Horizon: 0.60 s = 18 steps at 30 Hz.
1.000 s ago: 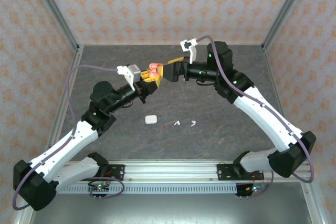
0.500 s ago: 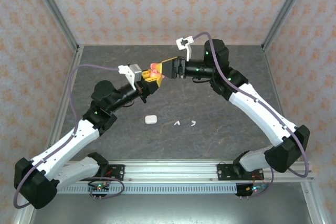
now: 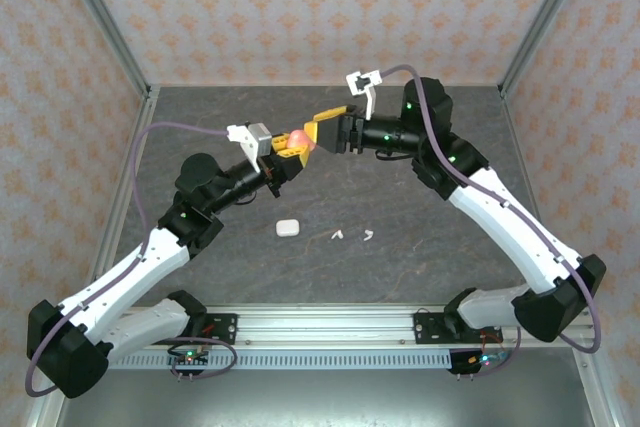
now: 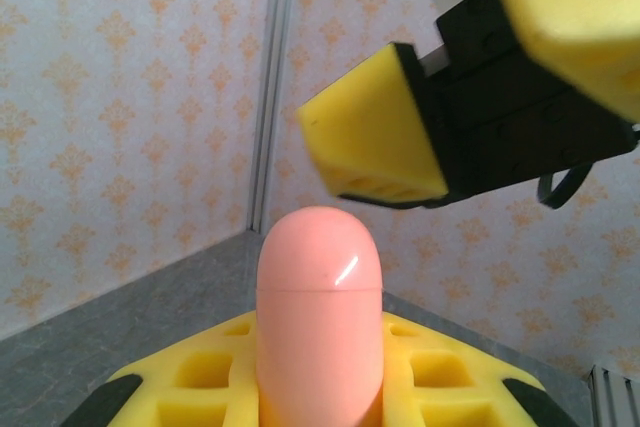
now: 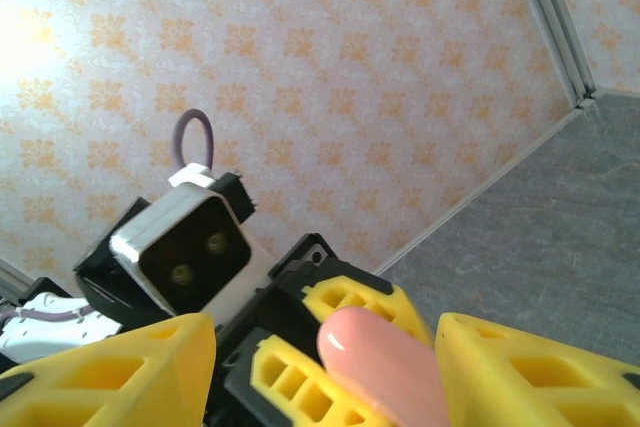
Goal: Insert the wireless bluetooth earbuds into the charging case
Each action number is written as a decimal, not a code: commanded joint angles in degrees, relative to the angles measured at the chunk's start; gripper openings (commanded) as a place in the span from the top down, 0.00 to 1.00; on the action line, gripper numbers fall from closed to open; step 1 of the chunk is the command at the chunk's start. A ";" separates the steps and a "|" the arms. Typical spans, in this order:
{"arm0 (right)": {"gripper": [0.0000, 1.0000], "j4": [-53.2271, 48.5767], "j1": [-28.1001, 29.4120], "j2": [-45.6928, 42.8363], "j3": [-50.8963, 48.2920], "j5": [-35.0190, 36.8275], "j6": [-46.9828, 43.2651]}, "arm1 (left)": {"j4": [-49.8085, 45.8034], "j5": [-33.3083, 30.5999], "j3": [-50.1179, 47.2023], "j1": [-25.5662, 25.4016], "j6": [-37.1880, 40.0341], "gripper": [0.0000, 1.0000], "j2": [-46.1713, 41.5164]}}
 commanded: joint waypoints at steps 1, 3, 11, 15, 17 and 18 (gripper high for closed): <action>0.40 -2.06 0.18 -1.61 0.31 2.03 -2.66 | -0.23 -1.74 1.36 -0.37 1.47 1.00 -0.48; 0.39 -5.03 0.13 -2.11 0.84 4.83 -4.37 | -0.86 -2.55 1.42 -0.36 1.47 1.00 -0.44; 0.25 -17.07 -1.42 -4.21 0.67 28.44 -6.36 | -0.69 -9.48 -0.87 0.01 1.26 1.00 1.17; 0.19 -16.46 -4.84 -5.32 -4.17 31.56 -1.13 | -4.01 -12.19 -0.92 2.76 -1.84 1.00 5.36; 0.18 -15.80 -6.14 -5.92 -6.77 31.74 0.96 | -5.69 -12.91 -1.11 4.78 -4.26 1.00 8.00; 0.18 -15.60 -6.69 -6.05 -7.94 31.52 1.68 | -5.98 -12.80 -1.50 6.17 -5.69 1.00 9.45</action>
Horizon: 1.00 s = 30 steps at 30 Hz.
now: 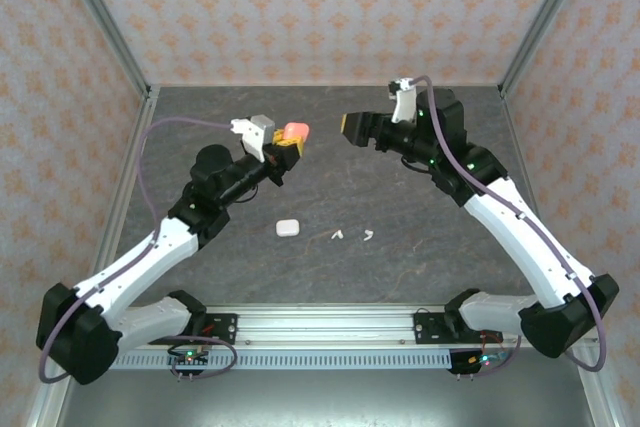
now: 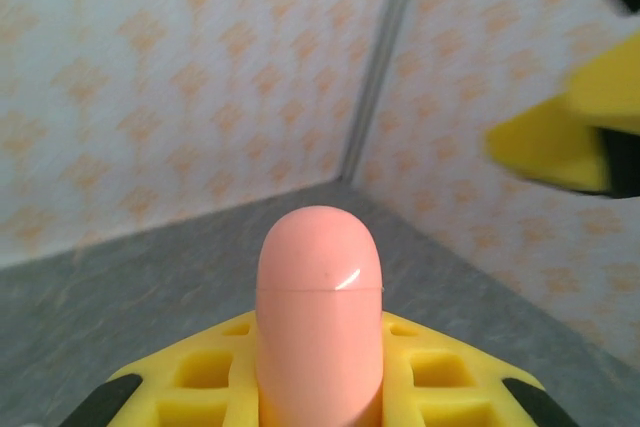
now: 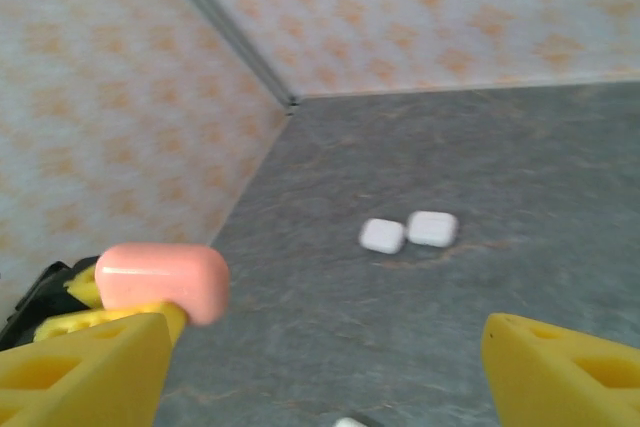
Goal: Insert the wireless bluetooth earbuds into the charging case
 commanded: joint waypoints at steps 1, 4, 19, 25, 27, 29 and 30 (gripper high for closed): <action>0.18 -0.65 -1.31 -1.20 -3.41 3.85 3.90 | -2.75 -2.96 -1.87 3.74 -5.16 1.00 3.97; 0.17 -1.34 -1.49 -1.20 -5.20 4.63 4.28 | -1.43 -1.59 -3.29 7.03 -9.78 1.00 8.65; 0.00 -0.61 -1.50 -1.20 -6.76 3.75 6.64 | 0.67 -0.73 -0.56 8.80 -17.70 0.98 30.90; 0.01 -1.27 -1.55 -1.12 -7.34 3.16 6.80 | 2.82 -1.19 -0.53 8.78 -20.28 0.88 35.29; 0.01 -1.36 -1.45 -1.12 -7.43 3.13 6.94 | 2.98 -1.37 -0.42 8.80 -20.61 0.86 36.34; 0.01 -1.44 -1.43 -1.12 -7.52 2.89 7.02 | 3.04 -1.62 -0.32 8.89 -20.69 0.82 37.18; 0.01 -1.56 -1.48 -1.03 -7.60 2.83 6.95 | 3.14 -1.71 -0.26 8.88 -20.76 0.80 37.54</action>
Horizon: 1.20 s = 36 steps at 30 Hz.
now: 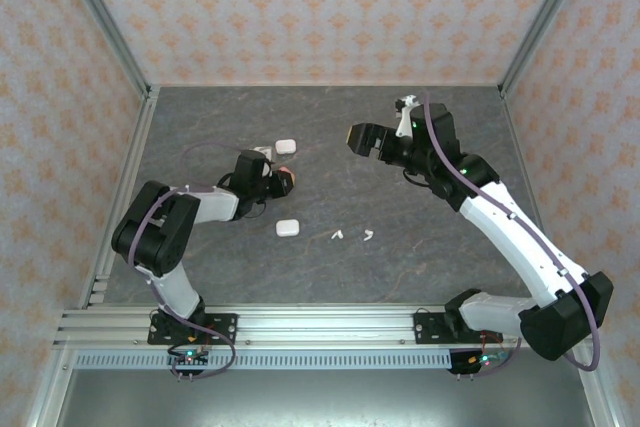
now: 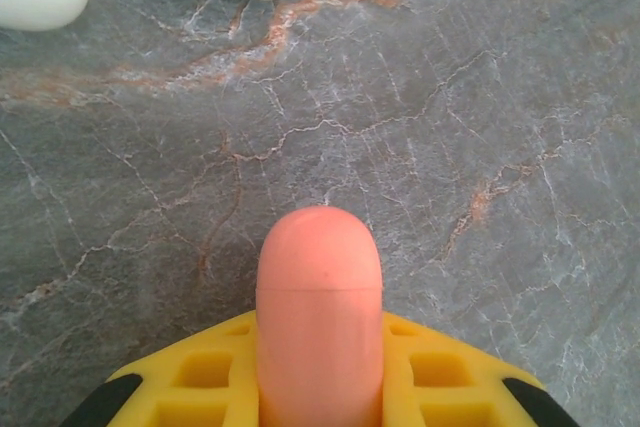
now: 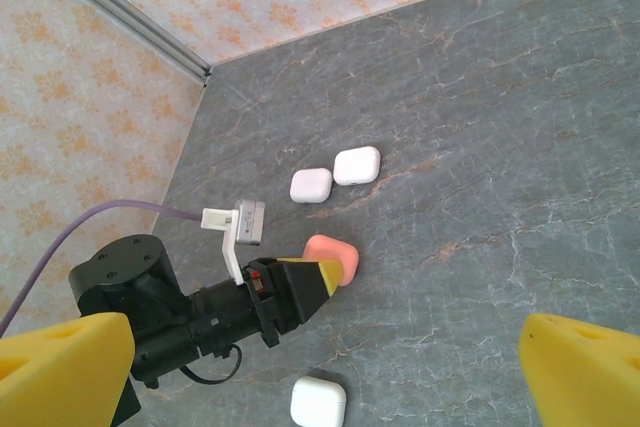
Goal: Insert the wireless bluetooth earbuds into the charging case
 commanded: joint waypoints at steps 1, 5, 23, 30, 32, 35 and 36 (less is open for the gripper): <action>0.01 0.24 -0.07 -0.70 -0.79 -0.75 0.52 | 3.12 -1.52 1.59 0.27 -1.17 0.77 1.15; 0.01 -0.83 -0.08 0.15 -0.42 -1.53 -0.37 | 2.68 -2.08 1.44 0.26 -1.18 0.57 1.19; 0.01 -12.06 12.30 16.62 3.12 7.16 -23.13 | -10.23 -10.72 0.13 2.85 4.36 0.31 -18.16; 0.01 -14.24 19.93 29.32 10.80 7.37 -32.94 | -15.26 -13.75 -1.15 7.30 3.44 0.19 -30.03; 0.02 -13.69 21.44 32.26 12.25 6.61 -34.69 | -16.75 -13.74 -1.89 9.01 3.09 0.17 -32.90; 0.07 -12.06 23.56 36.25 13.92 6.14 -36.96 | -19.70 -13.49 -2.88 12.63 2.55 0.14 -37.46; 0.09 -11.38 24.18 37.66 14.38 6.16 -37.39 | -20.57 -13.31 -3.40 14.17 2.07 0.13 -39.22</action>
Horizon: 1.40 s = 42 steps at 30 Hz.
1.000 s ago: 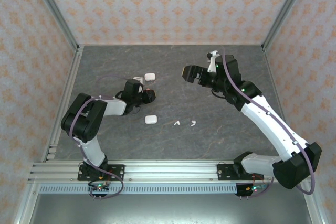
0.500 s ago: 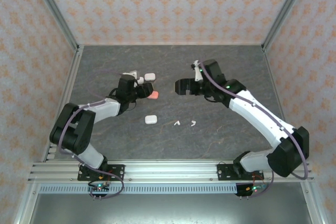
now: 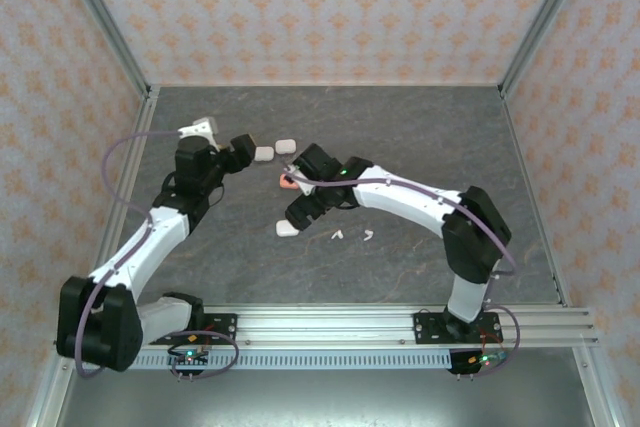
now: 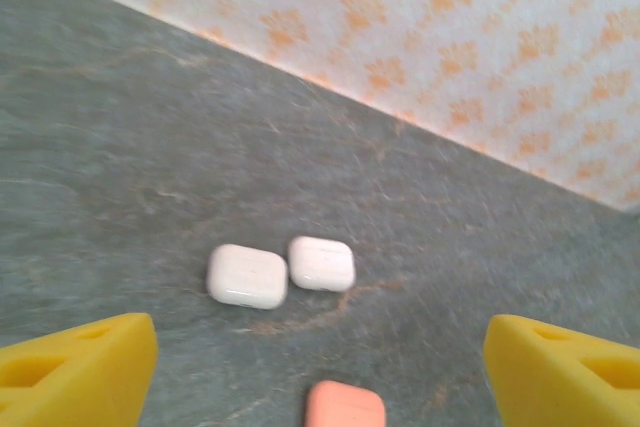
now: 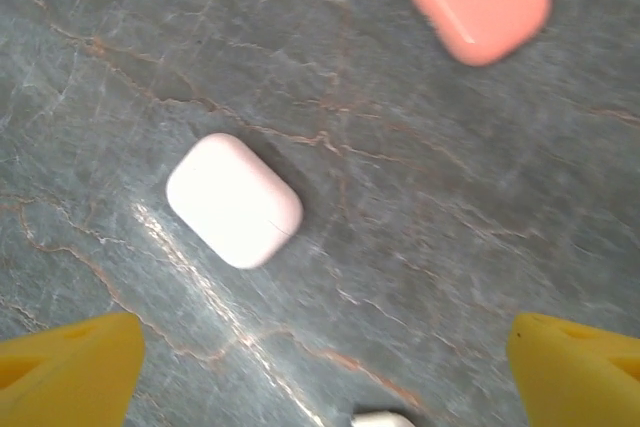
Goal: Insert the wireless bluetooth earbuds into the charging case
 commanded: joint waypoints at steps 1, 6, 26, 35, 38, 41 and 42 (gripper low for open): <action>0.10 0.78 1.82 3.85 2.86 0.24 -4.99 | -5.83 -1.07 -2.08 3.96 -1.23 0.11 -5.07; 0.20 0.84 3.76 10.58 7.33 0.24 -7.11 | -9.50 1.47 -3.18 10.08 -1.97 0.07 -11.33; 0.26 -2.49 6.03 15.87 7.25 1.33 -9.43 | -11.93 2.81 -0.97 11.66 -2.95 0.06 -12.70; 0.37 -1.09 6.07 14.24 3.17 2.02 -9.78 | -11.97 2.86 -0.37 11.69 -2.97 0.06 -12.00; 0.44 -0.17 6.13 14.27 2.75 2.78 -9.78 | -12.16 3.10 -0.34 11.71 -2.86 0.06 -11.99; 0.54 1.59 6.12 14.10 2.52 2.63 -9.34 | -12.32 3.92 -0.05 11.70 -2.39 0.06 -11.86; 0.57 2.10 6.11 13.90 2.48 2.78 -9.11 | -12.50 4.48 0.22 11.71 -2.13 0.06 -11.74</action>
